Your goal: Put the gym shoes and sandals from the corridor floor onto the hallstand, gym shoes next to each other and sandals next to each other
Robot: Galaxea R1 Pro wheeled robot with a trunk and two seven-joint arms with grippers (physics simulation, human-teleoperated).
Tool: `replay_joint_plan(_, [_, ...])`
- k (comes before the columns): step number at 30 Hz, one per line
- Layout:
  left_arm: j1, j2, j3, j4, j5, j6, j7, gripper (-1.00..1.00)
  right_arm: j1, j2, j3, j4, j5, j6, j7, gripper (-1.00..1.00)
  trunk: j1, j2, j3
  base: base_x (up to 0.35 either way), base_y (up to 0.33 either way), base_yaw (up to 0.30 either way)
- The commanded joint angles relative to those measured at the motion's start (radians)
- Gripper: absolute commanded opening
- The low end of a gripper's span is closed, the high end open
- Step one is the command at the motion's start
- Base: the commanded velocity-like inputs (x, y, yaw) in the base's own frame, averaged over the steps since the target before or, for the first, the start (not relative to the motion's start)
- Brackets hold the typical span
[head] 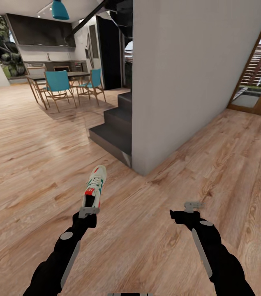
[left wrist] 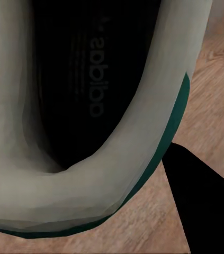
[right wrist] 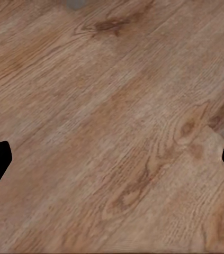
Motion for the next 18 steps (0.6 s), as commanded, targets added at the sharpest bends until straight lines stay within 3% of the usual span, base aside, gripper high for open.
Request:
replay_joint_plan(1, [0.000,0.000,0.000,-0.002,-0.004,0.006,0.000,-1.00,0.000,0.000,0.000,-0.001,0.000,0.004,-0.001,1.00,0.000,0.000,0.000,-0.053,-0.344,-0.185])
replay_joint_plan(18, [0.000,0.000,0.000,-0.002,-0.004,0.006,0.000,-1.00,0.000,0.000,0.000,-0.001,-0.001,0.005,-0.001,1.00,0.000,0.000,0.019,-0.071,-0.344,-0.210])
